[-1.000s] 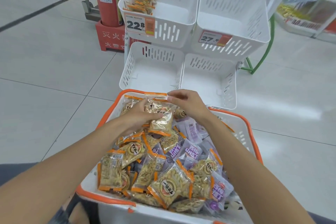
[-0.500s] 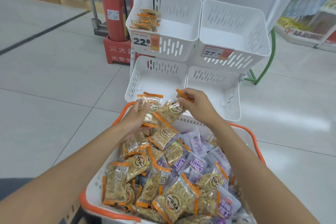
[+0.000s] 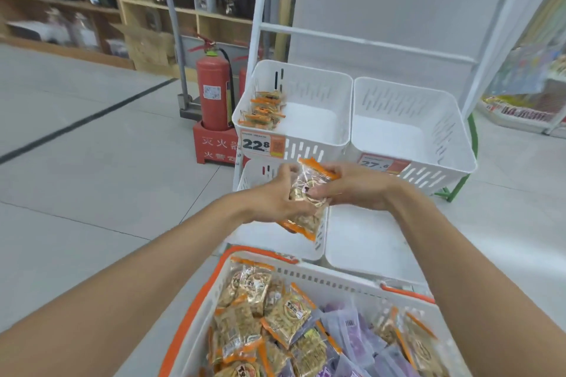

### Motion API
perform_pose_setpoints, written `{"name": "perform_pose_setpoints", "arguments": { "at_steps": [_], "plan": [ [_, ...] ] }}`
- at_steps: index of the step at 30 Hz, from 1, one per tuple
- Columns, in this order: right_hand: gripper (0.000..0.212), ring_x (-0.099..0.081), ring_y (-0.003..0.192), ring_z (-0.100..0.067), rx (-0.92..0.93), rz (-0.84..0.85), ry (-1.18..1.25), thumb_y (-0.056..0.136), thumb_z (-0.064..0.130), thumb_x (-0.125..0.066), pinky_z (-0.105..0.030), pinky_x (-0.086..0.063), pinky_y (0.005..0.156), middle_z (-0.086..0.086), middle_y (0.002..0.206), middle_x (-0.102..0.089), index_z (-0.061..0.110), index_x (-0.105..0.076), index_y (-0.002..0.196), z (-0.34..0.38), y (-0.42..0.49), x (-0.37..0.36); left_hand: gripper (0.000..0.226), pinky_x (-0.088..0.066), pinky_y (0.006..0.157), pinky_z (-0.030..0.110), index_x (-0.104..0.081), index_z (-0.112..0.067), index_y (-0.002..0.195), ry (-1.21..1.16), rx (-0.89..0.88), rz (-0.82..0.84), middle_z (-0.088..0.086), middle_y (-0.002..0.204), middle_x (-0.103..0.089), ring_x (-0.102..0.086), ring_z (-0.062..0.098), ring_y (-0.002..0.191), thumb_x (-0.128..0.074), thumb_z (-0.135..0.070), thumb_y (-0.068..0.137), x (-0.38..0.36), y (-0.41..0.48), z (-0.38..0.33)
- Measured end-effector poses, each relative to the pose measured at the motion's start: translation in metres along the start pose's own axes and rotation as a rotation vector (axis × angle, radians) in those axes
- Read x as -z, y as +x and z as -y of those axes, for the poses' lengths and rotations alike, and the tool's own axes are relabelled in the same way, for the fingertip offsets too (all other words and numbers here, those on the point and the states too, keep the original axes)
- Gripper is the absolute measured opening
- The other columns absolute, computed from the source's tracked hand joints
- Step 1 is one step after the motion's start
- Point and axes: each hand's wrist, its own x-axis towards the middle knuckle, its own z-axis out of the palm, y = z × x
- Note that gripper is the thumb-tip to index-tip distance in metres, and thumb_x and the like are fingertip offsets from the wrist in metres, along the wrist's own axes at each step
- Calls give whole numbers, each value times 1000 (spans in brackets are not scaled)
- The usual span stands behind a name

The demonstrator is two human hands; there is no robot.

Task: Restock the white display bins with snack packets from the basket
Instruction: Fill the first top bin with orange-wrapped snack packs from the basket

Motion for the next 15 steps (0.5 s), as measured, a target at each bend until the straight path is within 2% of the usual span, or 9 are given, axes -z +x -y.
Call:
{"name": "perform_pose_setpoints", "arguments": {
  "at_steps": [3, 5, 6, 8, 10, 12, 15],
  "plan": [
    [43, -67, 105, -26, 13, -31, -77, 82, 8, -73, -36, -53, 91, -15, 113, -68, 4, -58, 122, 42, 21, 40, 92, -56, 84, 29, -4, -24, 147, 41, -107, -67, -3, 131, -47, -59, 11, 105, -72, -36, 86, 40, 36, -26],
    [38, -68, 98, -25, 93, -159, -134, 80, 7, -75, -36, -55, 89, -14, 106, -70, 4, -62, 116, 63, 41, 60, 107, -54, 82, 22, 1, -26, 153, 14, -175, -163, 0, 142, -39, -52, 9, 113, -78, -37, 81, 72, 62, -32],
    [36, -68, 93, -23, 142, -249, -160, 79, 5, -76, -34, -55, 85, -12, 100, -70, 5, -63, 113, 71, 52, 70, 111, -51, 89, 23, 0, -27, 155, 14, -206, -222, 2, 149, -33, -49, 12, 121, -79, -40, 78, 89, 73, -31],
    [37, -66, 86, -19, 240, -459, -221, 78, 2, -77, -30, -55, 81, -6, 92, -68, 6, -62, 112, 77, 75, 90, 99, -41, 106, 31, -16, -27, 154, 142, -242, -360, 0, 153, -35, -42, 16, 133, -76, -49, 78, 123, 93, -20],
    [39, -62, 82, -17, 303, -612, -352, 77, 2, -77, -26, -50, 77, -3, 92, -65, 7, -60, 112, 74, 100, 104, 74, -32, 112, 39, -36, -31, 148, 366, -223, -486, -2, 150, -42, -34, 19, 139, -68, -52, 84, 148, 110, 2],
    [41, -59, 82, -19, 287, -612, -510, 76, 2, -77, -27, -47, 74, -6, 95, -63, 11, -57, 110, 57, 123, 104, 66, -23, 117, 45, -40, -34, 146, 510, -158, -490, -1, 154, -36, -23, 21, 145, -61, -56, 87, 154, 119, 28],
    [35, -54, 84, -22, 143, -344, -708, 80, 12, -76, -28, -44, 74, -6, 97, -57, 20, -51, 103, 20, 161, 93, 69, -14, 121, 46, -36, -35, 148, 569, -119, -428, -3, 162, -19, -3, 15, 151, -52, -64, 87, 145, 136, 62]
  ]
}}
